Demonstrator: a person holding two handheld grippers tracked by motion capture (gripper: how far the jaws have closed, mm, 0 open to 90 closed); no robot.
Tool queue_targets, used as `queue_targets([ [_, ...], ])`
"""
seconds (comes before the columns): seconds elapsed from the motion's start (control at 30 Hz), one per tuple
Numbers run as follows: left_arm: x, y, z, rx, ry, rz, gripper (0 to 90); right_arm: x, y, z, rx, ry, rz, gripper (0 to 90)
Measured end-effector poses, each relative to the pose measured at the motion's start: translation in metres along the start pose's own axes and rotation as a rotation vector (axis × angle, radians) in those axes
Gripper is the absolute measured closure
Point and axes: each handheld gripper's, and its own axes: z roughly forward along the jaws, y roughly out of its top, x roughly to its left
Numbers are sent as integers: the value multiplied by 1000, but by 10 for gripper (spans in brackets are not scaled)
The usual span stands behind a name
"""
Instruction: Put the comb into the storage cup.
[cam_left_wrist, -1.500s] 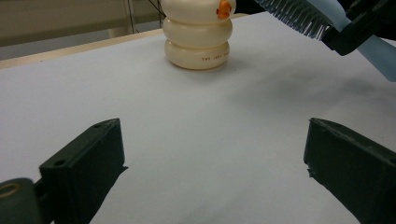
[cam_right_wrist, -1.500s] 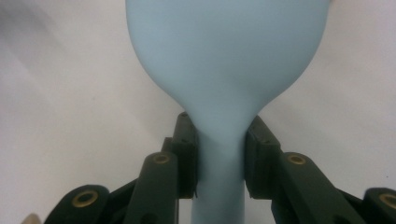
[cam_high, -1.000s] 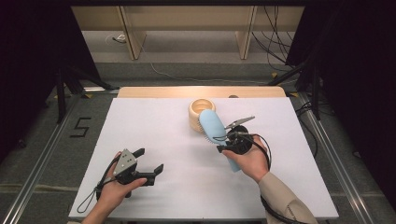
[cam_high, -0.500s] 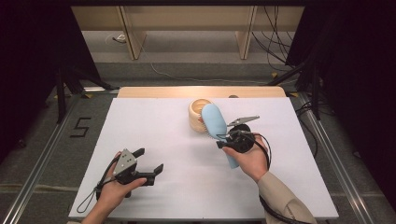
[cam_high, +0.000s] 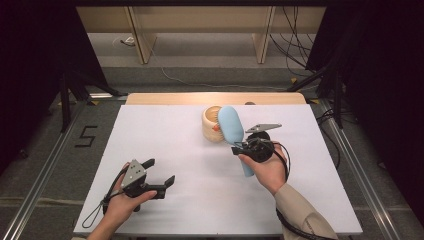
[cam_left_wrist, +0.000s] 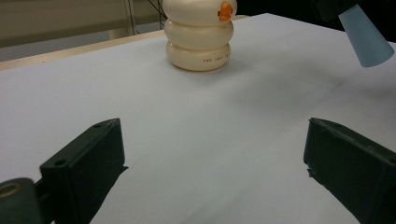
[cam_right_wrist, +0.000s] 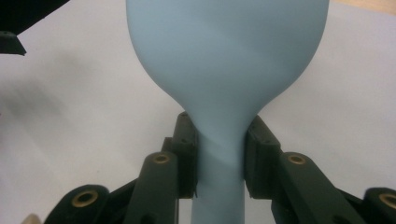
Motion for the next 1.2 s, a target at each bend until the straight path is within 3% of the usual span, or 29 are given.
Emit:
queue_targets([
  [0.27, 0, 0, 0, 3, 1, 1, 49, -1, 0, -1, -23, -5, 11, 704],
  [0.7, -8, 3, 3, -3, -23, -9, 52, 7, 0, -1, -138, -4, 12, 704],
  [1.2, -29, 18, 20, 4, -78, -43, 55, 20, 0, 5, -173, 3, 5, 704],
])
